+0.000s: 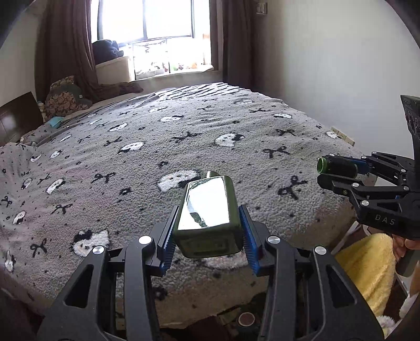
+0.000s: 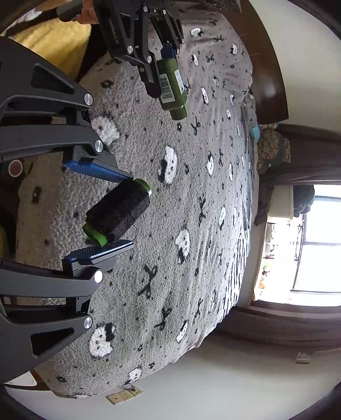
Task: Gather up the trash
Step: 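Lower the green bottle and spool into the bin and open both grippers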
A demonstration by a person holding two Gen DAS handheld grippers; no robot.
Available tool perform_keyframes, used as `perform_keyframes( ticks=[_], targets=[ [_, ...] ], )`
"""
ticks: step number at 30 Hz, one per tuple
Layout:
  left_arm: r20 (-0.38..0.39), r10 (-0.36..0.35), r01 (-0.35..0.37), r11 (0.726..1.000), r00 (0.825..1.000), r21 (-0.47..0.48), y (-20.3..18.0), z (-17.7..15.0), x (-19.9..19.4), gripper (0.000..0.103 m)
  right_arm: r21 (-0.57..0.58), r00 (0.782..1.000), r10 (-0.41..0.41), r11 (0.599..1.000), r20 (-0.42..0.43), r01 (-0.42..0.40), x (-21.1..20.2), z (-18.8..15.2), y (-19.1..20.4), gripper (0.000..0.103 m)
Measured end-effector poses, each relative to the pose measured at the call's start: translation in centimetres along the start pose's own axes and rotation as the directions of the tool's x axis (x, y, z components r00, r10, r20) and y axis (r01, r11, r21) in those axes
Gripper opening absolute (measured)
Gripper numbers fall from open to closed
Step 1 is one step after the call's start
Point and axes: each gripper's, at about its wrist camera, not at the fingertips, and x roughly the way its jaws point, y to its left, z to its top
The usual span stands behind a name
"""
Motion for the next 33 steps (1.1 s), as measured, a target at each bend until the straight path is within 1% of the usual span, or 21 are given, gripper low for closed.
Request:
perform_keyframes(
  ticks=[2,5,8,11,15,19,24,30,33],
  targets=[
    [-0.002,-0.002,0.002,1.0,1.0,0.007,-0.6,-1.2,-0.7,0.042,0.004,1.0,0.002,1.0,-0.01,-0.002,-0.5,-0.9,0.2,0.046],
    [-0.013,-0.025,0.025,1.0,1.0,-0.003,-1.2,-3.0,-1.6,0.042,0.004,1.0,-0.015,1.0,-0.02,0.015,-1.4,-2.7,0.8,0.046],
    [-0.029,-0.034,0.034,0.999,0.999,-0.002,-1.8,-4.9,-2.1,0.042,0.011,0.999,-0.01,1.0,-0.041,0.01,-2.0,-4.6,1.3,0.046],
    [-0.065,-0.051,0.051,0.999,0.997,-0.002,-2.5,-7.0,-2.1,0.042,0.017,0.998,-0.015,1.0,-0.064,0.016,-2.2,-6.4,1.4,0.046],
    [-0.141,-0.087,0.084,0.996,0.986,-0.023,-3.2,-10.1,-1.3,0.042,0.035,0.991,0.005,0.999,-0.136,0.0,-1.6,-8.9,1.5,0.046],
    [-0.228,-0.121,0.112,0.992,0.966,-0.054,-3.6,-13.3,0.1,0.042,0.063,0.976,0.033,0.998,-0.216,-0.019,-0.6,-11.4,1.8,0.046],
    [-0.329,-0.15,0.124,0.987,0.933,-0.098,-3.5,-16.8,2.2,0.042,0.069,0.953,0.04,0.997,-0.301,-0.02,1.2,-14.5,2.4,0.046],
    [-0.429,-0.156,0.113,0.986,0.889,-0.125,-3.4,-20.1,4.9,0.042,0.089,0.918,0.08,0.995,-0.389,-0.049,3.5,-17.1,3.4,0.046],
    [-0.47,-0.16,0.11,0.985,0.868,-0.131,-3.3,-21.3,6.4,0.042,0.113,0.895,0.114,0.991,-0.432,-0.072,4.7,-18.3,3.7,0.046]
  ],
)
